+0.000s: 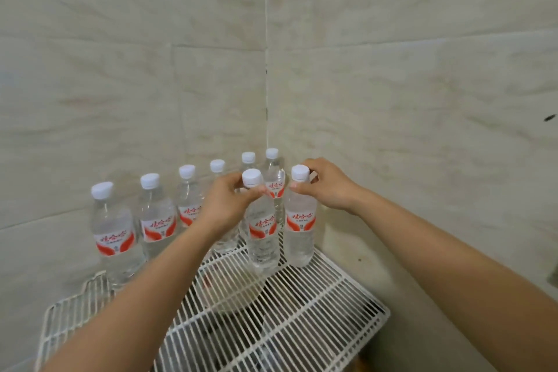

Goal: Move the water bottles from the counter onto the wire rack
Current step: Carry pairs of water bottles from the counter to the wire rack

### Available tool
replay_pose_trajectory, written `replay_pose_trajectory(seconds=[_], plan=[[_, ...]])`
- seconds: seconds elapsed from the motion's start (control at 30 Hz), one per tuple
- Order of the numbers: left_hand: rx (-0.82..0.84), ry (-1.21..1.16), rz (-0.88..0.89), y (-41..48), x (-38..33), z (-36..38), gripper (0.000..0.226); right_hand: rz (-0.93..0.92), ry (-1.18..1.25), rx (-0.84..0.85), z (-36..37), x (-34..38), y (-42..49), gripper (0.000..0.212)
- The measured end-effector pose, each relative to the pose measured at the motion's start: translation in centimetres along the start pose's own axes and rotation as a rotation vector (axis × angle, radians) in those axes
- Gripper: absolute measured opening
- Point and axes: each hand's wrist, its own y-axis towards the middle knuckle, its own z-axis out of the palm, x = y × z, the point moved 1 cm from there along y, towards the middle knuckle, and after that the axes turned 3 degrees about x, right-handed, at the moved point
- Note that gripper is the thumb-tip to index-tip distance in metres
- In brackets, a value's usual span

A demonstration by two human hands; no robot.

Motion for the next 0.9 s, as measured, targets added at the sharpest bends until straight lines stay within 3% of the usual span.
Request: replay_pose_trajectory(seconds=[0.13, 0.9], plan=[[-0.002, -0.002, 0.001, 2.6, 1.1, 0.9, 0.026, 0.031, -0.022, 0.045, 0.4, -1.3, 3.4, 0.025], [-0.037, 0.087, 0.022, 6.5, 3.5, 2.5, 0.037, 0.175, -0.08, 0.226, 0.2, -2.8, 8.8, 0.028]])
